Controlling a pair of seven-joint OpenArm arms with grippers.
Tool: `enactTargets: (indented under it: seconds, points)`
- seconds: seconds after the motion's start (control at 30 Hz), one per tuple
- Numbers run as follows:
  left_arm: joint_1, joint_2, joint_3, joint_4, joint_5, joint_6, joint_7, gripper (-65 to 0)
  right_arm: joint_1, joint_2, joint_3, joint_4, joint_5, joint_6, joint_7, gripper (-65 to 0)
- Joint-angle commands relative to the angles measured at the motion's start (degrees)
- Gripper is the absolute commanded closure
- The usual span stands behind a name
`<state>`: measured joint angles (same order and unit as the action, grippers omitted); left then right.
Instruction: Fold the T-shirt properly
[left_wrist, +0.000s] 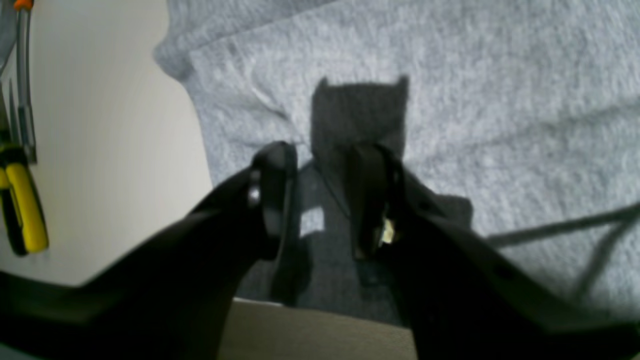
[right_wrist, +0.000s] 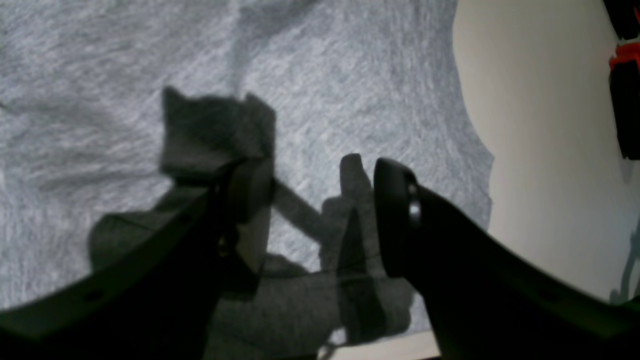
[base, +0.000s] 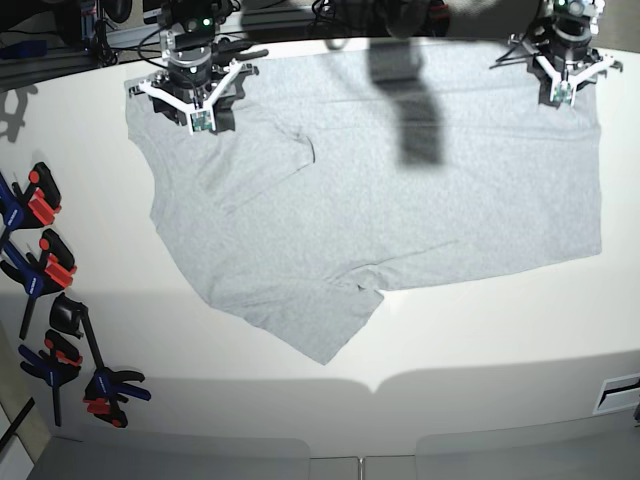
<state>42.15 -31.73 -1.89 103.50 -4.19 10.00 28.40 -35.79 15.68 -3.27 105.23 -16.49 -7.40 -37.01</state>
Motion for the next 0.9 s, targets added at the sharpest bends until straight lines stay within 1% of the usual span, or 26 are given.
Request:
enactTargets:
  seconds: [0.0,0.23,0.43,0.5,0.63,0.73,0.8,0.87]
  points:
    - [0.0,-0.5,-0.2,0.3,0.3,-0.3,0.4,-20.3,-1.4,0.4,0.2,-0.7,0.5,-0.2,-7.0,-31.0]
    - [-0.5,-0.5,-0.2,0.4,0.9,-0.3,0.9,-20.3,-1.5,0.4,0.2,-0.3,0.5,-0.2,-6.9,-31.0]
    - [-0.6,-0.5,-0.2,3.6,10.1,-0.3,1.0,-20.3,-1.4,0.4,0.2,3.8,0.5,-0.2,-6.0,-31.0]
    - [-0.6,-0.5,-0.2,5.2,11.6,-0.3,1.0,-20.3,-1.2,0.3,0.2,5.1,0.5,-0.2,-5.7,-31.0]
    - [-1.3,-0.5,-0.3,7.2,11.7,-0.3,1.6,-20.3,-1.2,0.4,0.2,7.3,-0.2,-0.2,-5.3,-31.0]
    - [-3.3,-0.5,-0.3,7.3,11.7,-0.3,3.3,-20.3,-1.1,0.4,0.2,8.3,-2.5,-0.2,-4.0,-31.0]
    - [-5.1,-0.5,-0.3,7.3,12.1,-0.3,3.6,-20.7,-1.0,0.4,0.2,8.5,-6.0,-0.2,-2.0,-31.0]
    - [-7.0,-0.5,-0.3,7.3,15.0,-0.3,4.7,-25.2,-1.0,0.3,0.2,8.5,-10.0,-0.2,1.6,-31.0]
